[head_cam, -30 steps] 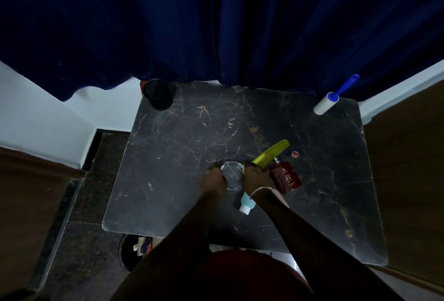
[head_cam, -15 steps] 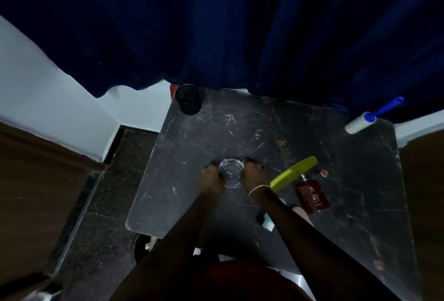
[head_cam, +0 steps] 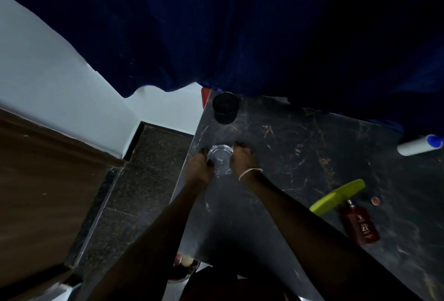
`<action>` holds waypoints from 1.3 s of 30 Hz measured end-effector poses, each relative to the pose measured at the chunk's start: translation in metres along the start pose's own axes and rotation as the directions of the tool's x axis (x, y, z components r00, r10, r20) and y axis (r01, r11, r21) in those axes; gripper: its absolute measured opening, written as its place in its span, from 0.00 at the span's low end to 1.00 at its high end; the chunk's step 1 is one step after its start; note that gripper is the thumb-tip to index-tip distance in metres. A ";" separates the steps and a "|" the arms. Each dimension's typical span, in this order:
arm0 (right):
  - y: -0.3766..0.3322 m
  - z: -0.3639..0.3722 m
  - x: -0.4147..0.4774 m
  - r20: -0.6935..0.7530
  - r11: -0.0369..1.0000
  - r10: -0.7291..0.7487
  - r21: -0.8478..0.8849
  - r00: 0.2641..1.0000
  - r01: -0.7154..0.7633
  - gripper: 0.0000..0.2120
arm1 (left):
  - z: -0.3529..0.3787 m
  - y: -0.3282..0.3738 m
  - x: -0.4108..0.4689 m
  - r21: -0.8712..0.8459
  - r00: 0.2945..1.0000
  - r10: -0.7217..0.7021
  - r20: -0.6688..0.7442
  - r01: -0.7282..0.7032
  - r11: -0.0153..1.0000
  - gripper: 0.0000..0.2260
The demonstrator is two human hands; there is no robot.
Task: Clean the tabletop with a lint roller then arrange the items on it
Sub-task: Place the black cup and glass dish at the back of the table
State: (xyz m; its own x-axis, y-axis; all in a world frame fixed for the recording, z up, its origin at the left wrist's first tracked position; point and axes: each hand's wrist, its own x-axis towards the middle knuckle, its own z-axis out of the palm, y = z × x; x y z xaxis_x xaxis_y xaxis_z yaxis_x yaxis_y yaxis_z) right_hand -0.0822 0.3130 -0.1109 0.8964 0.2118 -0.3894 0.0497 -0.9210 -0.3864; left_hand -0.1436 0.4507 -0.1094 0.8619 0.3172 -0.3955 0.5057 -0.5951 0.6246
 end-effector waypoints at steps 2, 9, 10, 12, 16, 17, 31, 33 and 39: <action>-0.009 0.003 0.011 0.001 1.000 0.003 0.005 1.000 -0.003 0.15 | -0.005 -0.006 0.012 0.011 1.000 0.003 -0.004 -0.002 1.000 0.15; -0.027 0.011 0.042 0.027 0.998 0.037 0.058 0.999 -0.039 0.13 | -0.015 -0.017 0.050 0.074 0.998 -0.054 0.045 0.051 0.996 0.20; -0.028 0.011 0.045 0.033 0.997 0.038 0.064 0.999 -0.040 0.12 | -0.016 -0.019 0.053 0.072 0.997 -0.055 0.054 0.051 0.996 0.20; -0.028 0.012 0.051 0.044 0.997 0.041 0.066 0.998 -0.044 0.12 | -0.017 -0.019 0.059 0.070 0.996 -0.060 0.062 0.056 0.996 0.20; -0.030 0.013 0.056 0.045 0.997 0.042 0.059 0.998 -0.045 0.13 | -0.017 -0.021 0.065 0.100 0.996 -0.060 0.066 0.053 0.994 0.18; -0.030 0.013 0.056 0.045 0.997 0.044 0.057 0.998 -0.046 0.13 | -0.017 -0.022 0.065 0.113 0.995 -0.062 0.072 0.053 0.992 0.18; -0.016 0.007 0.037 0.049 0.999 -0.043 0.023 0.998 0.042 0.23 | -0.023 -0.039 0.038 0.078 1.000 0.016 0.019 -0.017 0.997 0.16; -0.008 0.005 0.025 0.020 0.998 -0.066 0.017 0.998 0.065 0.27 | -0.027 -0.046 0.026 0.119 0.995 0.096 0.004 -0.096 0.988 0.19; 0.021 0.013 -0.028 -0.071 0.993 -0.114 -0.047 0.991 0.111 0.29 | -0.022 -0.057 -0.019 0.321 0.946 0.323 -0.035 -0.295 0.900 0.24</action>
State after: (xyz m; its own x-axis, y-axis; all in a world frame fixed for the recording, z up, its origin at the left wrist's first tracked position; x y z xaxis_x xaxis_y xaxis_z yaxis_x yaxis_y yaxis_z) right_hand -0.1118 0.2916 -0.1187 0.9141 0.2913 -0.2821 0.1691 -0.9061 -0.3878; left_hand -0.1883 0.4948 -0.1225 0.9798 0.1337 -0.1490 0.1886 -0.8663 0.4625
